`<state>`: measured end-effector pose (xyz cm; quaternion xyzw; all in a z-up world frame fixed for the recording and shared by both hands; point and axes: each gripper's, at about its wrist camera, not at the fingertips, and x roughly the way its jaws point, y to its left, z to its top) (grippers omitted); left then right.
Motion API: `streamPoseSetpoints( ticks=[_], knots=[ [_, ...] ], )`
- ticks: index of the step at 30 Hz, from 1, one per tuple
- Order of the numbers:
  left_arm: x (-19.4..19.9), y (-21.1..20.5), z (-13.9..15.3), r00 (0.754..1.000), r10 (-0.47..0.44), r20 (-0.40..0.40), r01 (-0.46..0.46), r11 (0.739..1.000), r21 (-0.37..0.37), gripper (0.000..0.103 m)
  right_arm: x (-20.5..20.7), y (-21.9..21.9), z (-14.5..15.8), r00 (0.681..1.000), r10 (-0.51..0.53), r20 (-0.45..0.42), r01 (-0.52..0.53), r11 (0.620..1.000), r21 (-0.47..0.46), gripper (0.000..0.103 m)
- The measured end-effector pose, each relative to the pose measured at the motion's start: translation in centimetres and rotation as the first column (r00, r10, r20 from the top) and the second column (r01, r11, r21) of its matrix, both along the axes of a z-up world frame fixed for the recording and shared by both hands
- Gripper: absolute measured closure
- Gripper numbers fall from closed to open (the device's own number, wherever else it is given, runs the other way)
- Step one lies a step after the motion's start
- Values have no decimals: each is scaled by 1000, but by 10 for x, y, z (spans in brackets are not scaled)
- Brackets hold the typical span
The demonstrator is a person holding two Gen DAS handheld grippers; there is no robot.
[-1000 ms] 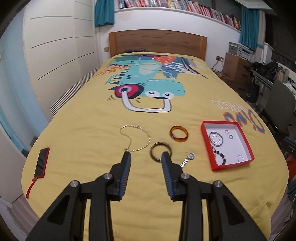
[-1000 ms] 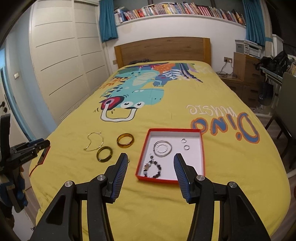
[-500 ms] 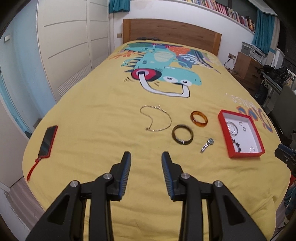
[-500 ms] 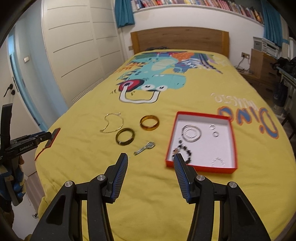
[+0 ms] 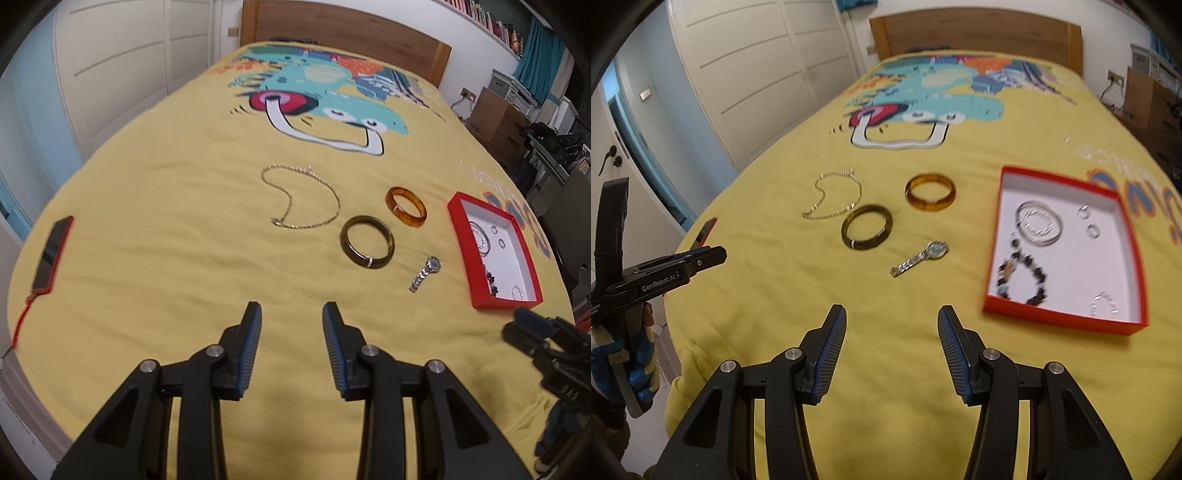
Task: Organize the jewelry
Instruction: 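Withdraw both tools from the red box toward the remaining jewelry, then grasp the dark tortoiseshell bangle with the left tool while the right tool grasps the silver watch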
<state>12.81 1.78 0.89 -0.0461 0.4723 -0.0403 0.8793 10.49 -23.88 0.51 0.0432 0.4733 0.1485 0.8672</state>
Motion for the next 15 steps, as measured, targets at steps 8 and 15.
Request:
streamPoseSetpoints(
  ticks=[8,15],
  knots=[
    [52,-21,-32,997,-35,-68,33,999,-36,70,45,8,-41,995,-46,-91,47,999,5,52],
    [96,-41,-56,993,-63,-104,58,997,-52,70,85,9,-64,986,-90,-137,89,996,-7,52]
  ],
)
